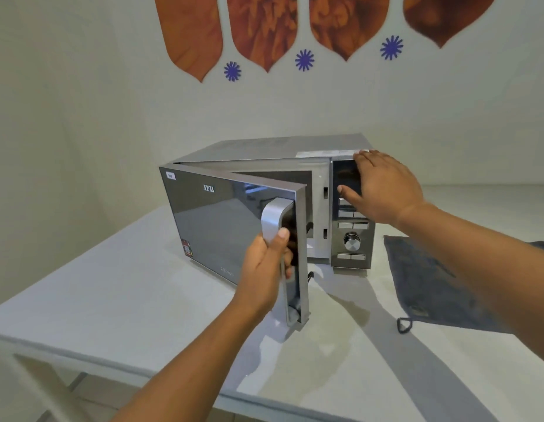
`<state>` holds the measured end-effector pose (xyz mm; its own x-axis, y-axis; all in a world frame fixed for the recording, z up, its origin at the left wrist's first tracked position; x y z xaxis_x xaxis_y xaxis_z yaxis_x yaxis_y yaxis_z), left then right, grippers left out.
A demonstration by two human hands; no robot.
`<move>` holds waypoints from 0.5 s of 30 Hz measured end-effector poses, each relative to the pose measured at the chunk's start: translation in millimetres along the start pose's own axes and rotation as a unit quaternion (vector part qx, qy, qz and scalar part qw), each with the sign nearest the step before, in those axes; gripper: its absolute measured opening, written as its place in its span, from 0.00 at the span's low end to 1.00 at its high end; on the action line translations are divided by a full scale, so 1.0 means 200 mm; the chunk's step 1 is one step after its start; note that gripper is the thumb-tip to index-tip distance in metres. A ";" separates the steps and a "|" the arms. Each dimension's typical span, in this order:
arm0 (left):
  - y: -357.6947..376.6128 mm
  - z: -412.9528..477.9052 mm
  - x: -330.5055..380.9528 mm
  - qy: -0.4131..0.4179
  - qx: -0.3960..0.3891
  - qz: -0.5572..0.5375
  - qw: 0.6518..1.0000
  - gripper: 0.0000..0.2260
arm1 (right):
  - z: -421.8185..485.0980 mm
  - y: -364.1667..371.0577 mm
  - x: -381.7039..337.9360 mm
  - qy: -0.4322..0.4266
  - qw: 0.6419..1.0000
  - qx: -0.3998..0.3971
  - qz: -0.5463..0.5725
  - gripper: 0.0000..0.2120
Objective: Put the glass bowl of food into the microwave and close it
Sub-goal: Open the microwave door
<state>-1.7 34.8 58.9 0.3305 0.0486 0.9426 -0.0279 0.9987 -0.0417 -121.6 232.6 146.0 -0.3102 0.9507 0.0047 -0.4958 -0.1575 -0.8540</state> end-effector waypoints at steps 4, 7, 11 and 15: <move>-0.20 -0.21 0.06 0.031 0.014 0.023 0.999 0.21 | 0.01 -0.05 -0.03 0.033 0.998 -0.036 -0.034 0.37; -0.37 -0.34 0.06 0.034 0.020 0.025 0.999 0.23 | 0.01 -0.08 -0.04 0.055 0.997 -0.040 -0.042 0.34; -0.61 -0.53 0.05 0.034 0.054 0.048 0.997 0.28 | 0.02 -0.10 -0.09 0.088 0.993 -0.060 -0.051 0.34; -0.89 -0.68 0.06 0.040 0.122 0.054 0.990 0.28 | 0.03 -0.08 -0.13 0.114 0.989 -0.081 -0.057 0.33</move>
<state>136.4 -140.5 33.3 0.3873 0.1656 0.9070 -0.2911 0.9554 -0.0501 -110.2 209.7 162.3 -0.0594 0.9982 0.0050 -0.3748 -0.0177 -0.9269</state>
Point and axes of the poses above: each hand's wrist, its own z-axis towards the middle knuckle, its own y-axis out of the palm, x = y × z, the point moved 7 cm from there along z, towards the middle knuckle, and after that the axes turned 6 degrees about -x, right-handed, at the moved point
